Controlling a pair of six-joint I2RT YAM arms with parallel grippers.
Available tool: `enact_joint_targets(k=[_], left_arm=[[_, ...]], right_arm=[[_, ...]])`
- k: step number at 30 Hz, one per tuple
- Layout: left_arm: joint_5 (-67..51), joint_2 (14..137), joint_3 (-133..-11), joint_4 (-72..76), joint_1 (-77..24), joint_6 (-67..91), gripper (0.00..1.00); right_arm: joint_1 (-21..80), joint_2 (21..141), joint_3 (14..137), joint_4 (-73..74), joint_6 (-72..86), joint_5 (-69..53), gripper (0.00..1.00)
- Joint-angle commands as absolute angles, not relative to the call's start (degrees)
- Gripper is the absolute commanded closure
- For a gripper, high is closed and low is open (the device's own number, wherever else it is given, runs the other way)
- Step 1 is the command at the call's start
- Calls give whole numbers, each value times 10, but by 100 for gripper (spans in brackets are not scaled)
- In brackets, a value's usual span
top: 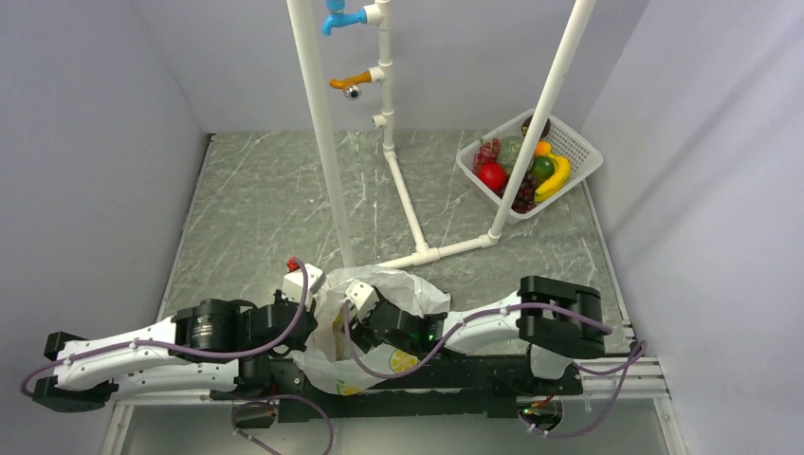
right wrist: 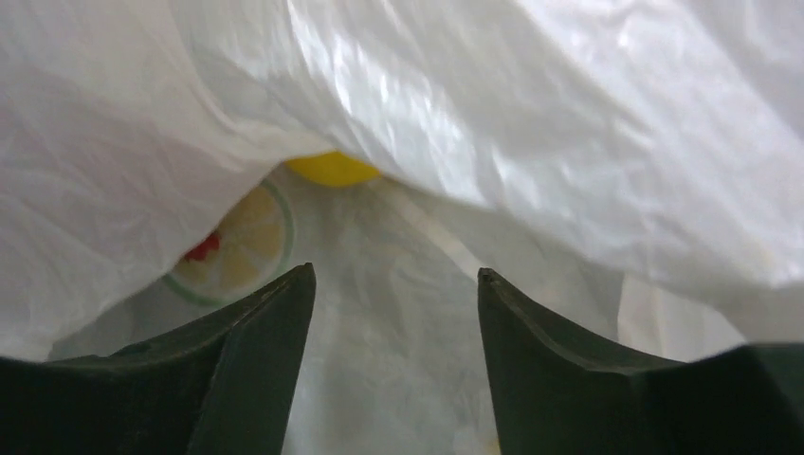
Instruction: Take the fake fruits out of the plastic bag
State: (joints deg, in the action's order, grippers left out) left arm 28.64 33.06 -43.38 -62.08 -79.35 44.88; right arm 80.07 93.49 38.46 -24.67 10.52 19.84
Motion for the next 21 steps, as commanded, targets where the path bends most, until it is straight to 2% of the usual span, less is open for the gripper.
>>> enact_joint_targets(k=[1,6,10,21], left_arm=[[296,323,-451,-620,-798,454,100],[300,324,-451,-621,-798,455,100],[299,327,-452,-622,-798,455,100],[301,324,-452,-622,-798,457,100]], right_arm=[[802,958,404,-397,89,206,28],[802,974,425,-409,47,165,16],[802,989,444,-405,6,124,2],[801,1093,528,-396,-33,109,1]])
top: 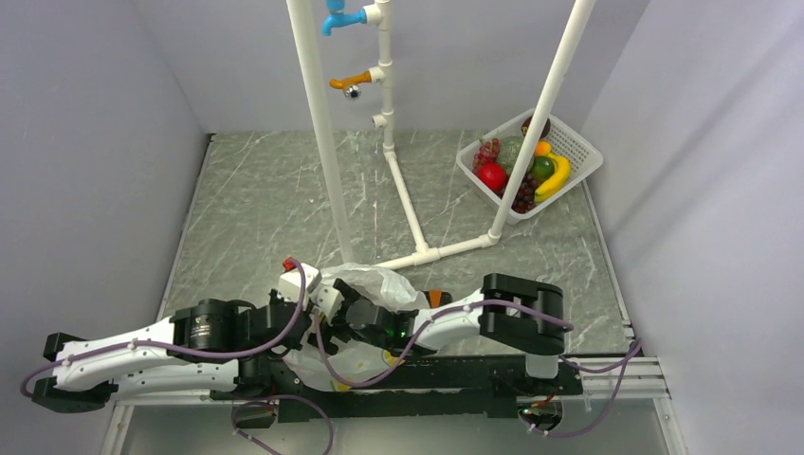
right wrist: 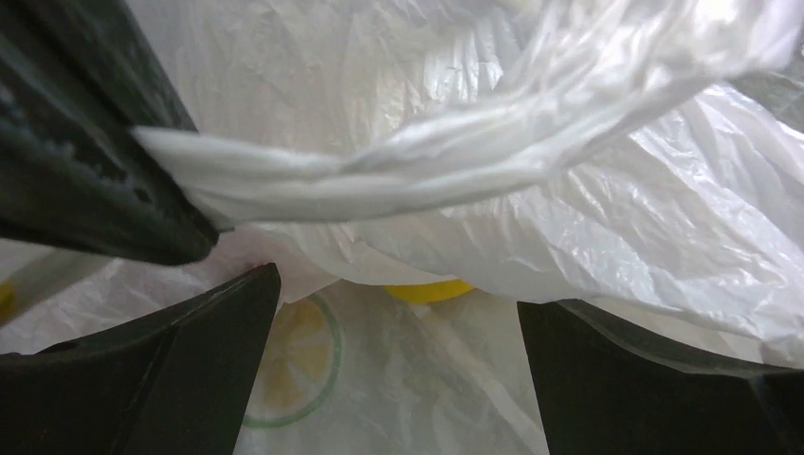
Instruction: Take the fake fruits out of the plastic bag
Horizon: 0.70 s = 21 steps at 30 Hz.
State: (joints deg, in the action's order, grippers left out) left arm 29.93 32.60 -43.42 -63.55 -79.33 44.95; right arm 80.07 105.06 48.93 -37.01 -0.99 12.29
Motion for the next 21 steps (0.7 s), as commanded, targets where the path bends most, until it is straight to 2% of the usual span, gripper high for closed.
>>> enact_joint_targets(k=[1,6,10,16,21], left_arm=[[301,322,-452,-622,-799,457,100],[302,315,-453,-624,-799,460,100],[303,286,-454,-625,-799,469,100],[291,242,-447,-494,-799,432,100],[264,351,-521,-399,-797,343,100]], right_arm=[[800,1104,536,-396,-33,105,1],[798,1153,561,-415,-22,116,1],[785,1123,510,-451,37,129,3],[766,1006,391,-451,99,230,4],[760,889,312,-405,115,294,3]])
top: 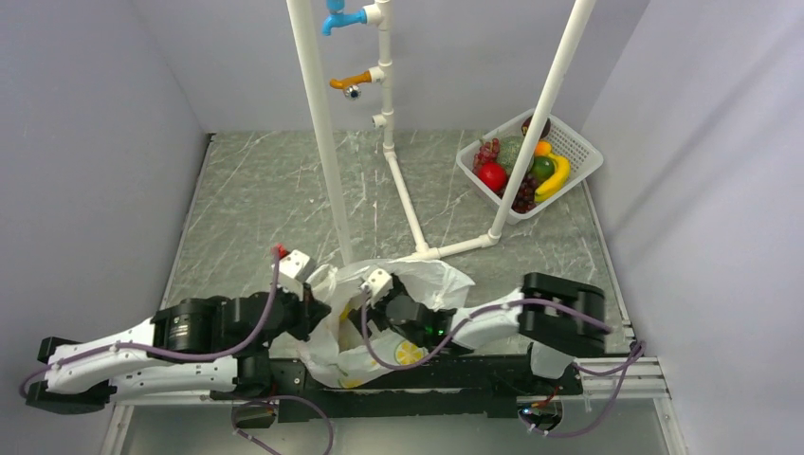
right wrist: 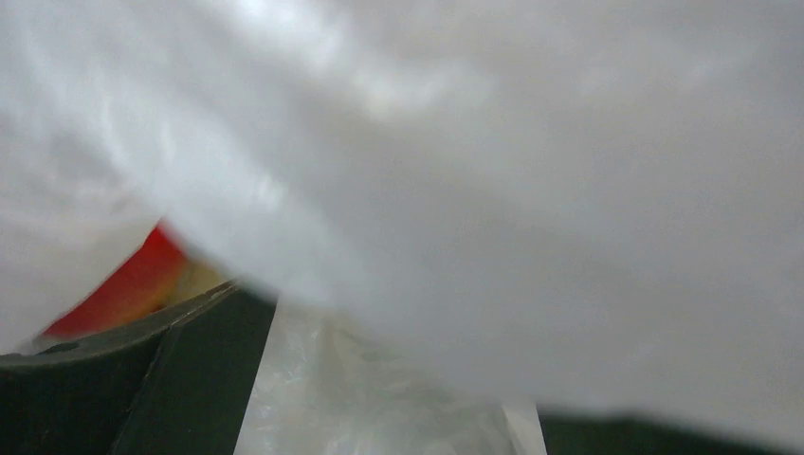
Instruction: Take the fake fruits out of the plastic bag
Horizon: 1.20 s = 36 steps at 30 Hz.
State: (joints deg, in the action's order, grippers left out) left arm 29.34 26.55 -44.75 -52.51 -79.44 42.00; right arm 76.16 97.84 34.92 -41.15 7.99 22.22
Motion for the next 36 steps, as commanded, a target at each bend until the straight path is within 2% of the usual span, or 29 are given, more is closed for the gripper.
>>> enact_joint_targets(k=[1,5,8,12,18,23,26,31,36], left_arm=[[258,381,-546,-393,-796,325,100],[233,485,-665,-399,-793,270,100],[240,517,-691,-433,-791,276,100],[238,477,-627,-464,-791,354,100],[224,275,-438,-516,-792,523,100],[222,157,-387,-583,-791,586,100],[225,146,-394,-614,-791,585,100],[218,202,-414,-632,-792,566,100],[194,241,-403,-578,-791,533,100]], right_arm=[[759,868,301,-393,116,299,3],[758,788,267,-360,112,277,2],[759,750,268,-332,105,241,1],[762,732,277,-319,100,194,1],[767,771,295,-335,102,167,1],[768,811,327,-342,94,155,1],[769,834,344,-343,90,158,1],[768,865,358,-317,100,198,1],[769,858,342,-249,111,255,1]])
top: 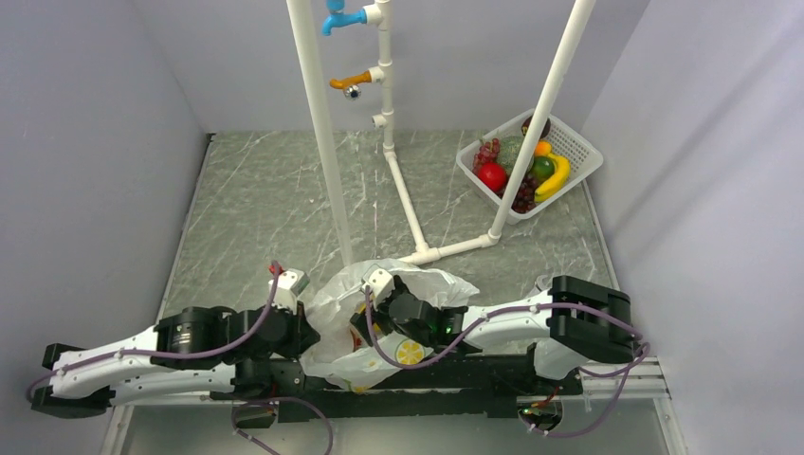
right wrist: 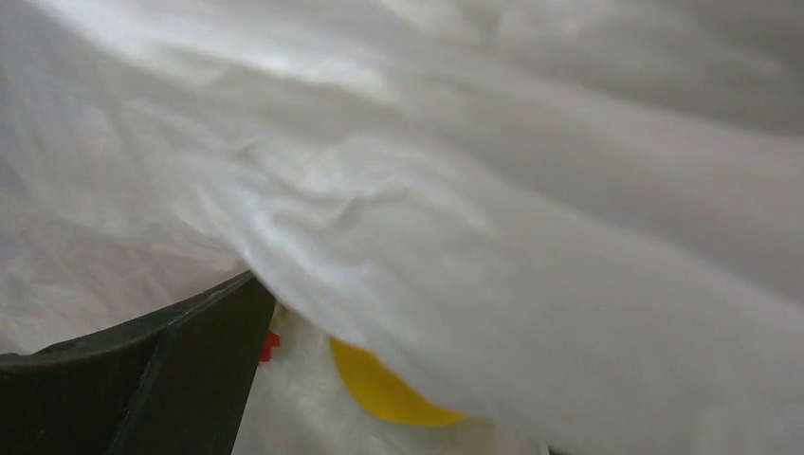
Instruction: Take the fake fruits out of the plastic bag
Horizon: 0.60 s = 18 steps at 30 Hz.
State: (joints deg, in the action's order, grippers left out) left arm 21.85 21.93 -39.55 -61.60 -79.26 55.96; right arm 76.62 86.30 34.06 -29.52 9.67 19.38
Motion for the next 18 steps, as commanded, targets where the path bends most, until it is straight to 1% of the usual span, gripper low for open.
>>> enact_joint_targets(k=[1,5,8,13,17,18], left_arm=[[193,245,-400,-565,-791,527,100],[201,255,-399,-541,-792,512,100],[210,264,-408,-532,-792,496,100],[245,297,-443,-554,-791,463,100],[230,318,-447,-533,-780,431,100],[222,326,-448,-528,-773,421,100]], right_arm=[[768,855,342,-232,118,261,1],[769,830,315,-224,150,236,1],[769,838,300,-238,182,224,1],[769,863,319,-252,176,234,2],[770,886,334,-278,165,220,5],[769,896,342,-278,163,219,7]])
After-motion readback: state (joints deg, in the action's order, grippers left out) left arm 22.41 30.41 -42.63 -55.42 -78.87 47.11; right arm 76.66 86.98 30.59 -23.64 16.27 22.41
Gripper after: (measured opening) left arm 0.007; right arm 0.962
